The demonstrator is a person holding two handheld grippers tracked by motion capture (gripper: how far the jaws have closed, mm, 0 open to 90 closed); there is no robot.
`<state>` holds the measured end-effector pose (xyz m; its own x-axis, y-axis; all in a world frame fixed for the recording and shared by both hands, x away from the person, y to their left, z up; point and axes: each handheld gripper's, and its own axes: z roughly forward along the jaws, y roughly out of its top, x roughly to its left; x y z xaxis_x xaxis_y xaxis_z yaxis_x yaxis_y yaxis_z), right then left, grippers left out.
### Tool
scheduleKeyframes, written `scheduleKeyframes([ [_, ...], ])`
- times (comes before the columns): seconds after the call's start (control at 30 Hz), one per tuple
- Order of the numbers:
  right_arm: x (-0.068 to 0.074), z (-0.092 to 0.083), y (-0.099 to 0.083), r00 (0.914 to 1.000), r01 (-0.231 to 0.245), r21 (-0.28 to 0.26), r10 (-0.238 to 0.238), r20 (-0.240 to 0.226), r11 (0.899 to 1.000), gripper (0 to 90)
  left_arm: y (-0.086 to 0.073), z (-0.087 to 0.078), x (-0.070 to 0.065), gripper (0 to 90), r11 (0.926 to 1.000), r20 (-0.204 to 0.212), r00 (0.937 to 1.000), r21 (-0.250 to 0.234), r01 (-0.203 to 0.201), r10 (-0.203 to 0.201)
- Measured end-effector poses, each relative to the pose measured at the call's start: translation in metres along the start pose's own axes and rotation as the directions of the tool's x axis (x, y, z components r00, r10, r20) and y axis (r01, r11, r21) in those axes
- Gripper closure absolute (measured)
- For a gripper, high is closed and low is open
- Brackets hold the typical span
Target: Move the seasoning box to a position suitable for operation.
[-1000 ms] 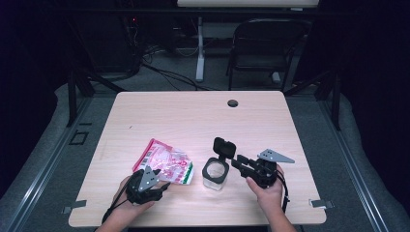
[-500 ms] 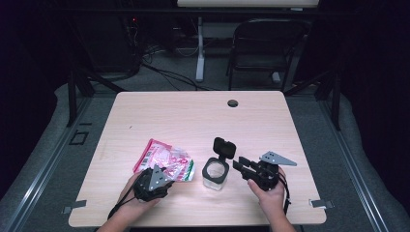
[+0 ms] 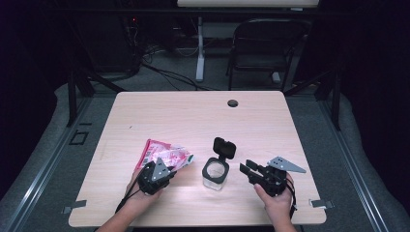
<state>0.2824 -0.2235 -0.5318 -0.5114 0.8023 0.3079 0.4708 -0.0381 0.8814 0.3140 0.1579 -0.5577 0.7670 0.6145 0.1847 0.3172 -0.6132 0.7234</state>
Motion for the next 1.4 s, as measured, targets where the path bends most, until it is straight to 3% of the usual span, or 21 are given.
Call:
scheduleKeyframes([
  [0.1, 0.0, -0.005, 0.002, 0.9998, 0.017, -0.013, -0.017, 0.012, 1.0, 62.9, 0.001, -0.004, 0.006, 89.5, 0.999, 0.011, 0.999, -0.016, 0.043, -0.042],
  [0.2, -0.001, -0.008, 0.005, 0.9994, 0.03, -0.027, -0.029, 0.018, 0.999, 62.3, 0.002, -0.012, 0.012, 90.0, 0.9965, 0.006, 0.9976, -0.045, 0.07, -0.069],
  [0.37, 0.003, -0.007, 0.009, 0.9974, 0.07, -0.032, -0.069, 0.022, 0.997, 61.5, 0.002, -0.025, 0.018, 90.0, 0.9933, -0.005, 0.9965, -0.082, 0.082, -0.083],
  [0.53, 0.018, -0.004, 0.016, 0.9905, 0.135, -0.051, -0.136, -0.02, 0.99, 61.6, 0.0, -0.035, 0.023, 90.0, 0.9903, -0.014, 0.9959, -0.108, 0.088, -0.09],
  [0.57, 0.023, -0.004, 0.018, 0.9873, 0.154, -0.059, -0.156, -0.03, 0.986, 62.2, 0.0, -0.038, 0.024, 90.0, 0.9897, -0.022, 0.9959, -0.115, 0.085, -0.088],
  [0.6, 0.032, -0.004, 0.022, 0.9771, 0.205, -0.078, -0.208, -0.043, 0.976, 65.1, 0.001, -0.041, 0.025, 90.0, 0.989, -0.027, 0.9961, -0.124, 0.08, -0.084],
  [0.63, 0.032, -0.004, 0.022, 0.9771, 0.205, -0.078, -0.208, -0.043, 0.976, 65.1, 0.001, -0.041, 0.025, 90.0, 0.989, -0.027, 0.9961, -0.124, 0.08, -0.084],
  [0.77, 0.05, 0.0, 0.03, 0.9577, 0.268, -0.092, -0.275, -0.084, 0.959, 67.3, 0.002, -0.049, 0.024, 90.0, 0.9864, -0.025, 0.9969, -0.149, 0.07, -0.074],
  [0.8, 0.057, 0.005, 0.033, 0.9481, 0.295, -0.086, -0.302, -0.099, 0.952, 67.6, 0.004, -0.053, 0.021, 90.0, 0.9846, -0.011, 0.9977, -0.163, 0.065, -0.067],
  [0.97, 0.063, 0.018, 0.037, 0.9444, 0.277, -0.062, -0.284, -0.166, 0.959, 66.2, 0.008, -0.062, 0.009, 90.0, 0.9785, 0.046, 0.9976, -0.197, 0.06, -0.052],
  [1.03, 0.066, 0.027, 0.039, 0.9357, 0.287, -0.056, -0.292, -0.197, 0.956, 63.3, 0.011, -0.067, 0.003, 90.0, 0.9775, 0.06, 0.998, -0.209, 0.032, -0.02],
  [1.13, 0.072, 0.042, 0.04, 0.9213, 0.315, -0.03, -0.313, -0.23, 0.949, 61.1, 0.011, -0.07, -0.003, 90.0, 0.9729, 0.103, 0.9946, -0.228, 0.041, -0.018],
  [1.27, 0.081, 0.067, 0.04, 0.9071, 0.34, 0.002, -0.328, -0.264, 0.94, 58.9, 0.008, -0.072, -0.006, 90.0, 0.9733, 0.1, 0.9949, -0.226, 0.039, -0.016],
  [1.4, 0.085, 0.081, 0.041, 0.9034, 0.339, 0.013, -0.322, -0.283, 0.941, 58.7, 0.001, -0.077, -0.003, 90.0, 0.9705, 0.097, 0.9939, -0.229, 0.075, -0.053],
])
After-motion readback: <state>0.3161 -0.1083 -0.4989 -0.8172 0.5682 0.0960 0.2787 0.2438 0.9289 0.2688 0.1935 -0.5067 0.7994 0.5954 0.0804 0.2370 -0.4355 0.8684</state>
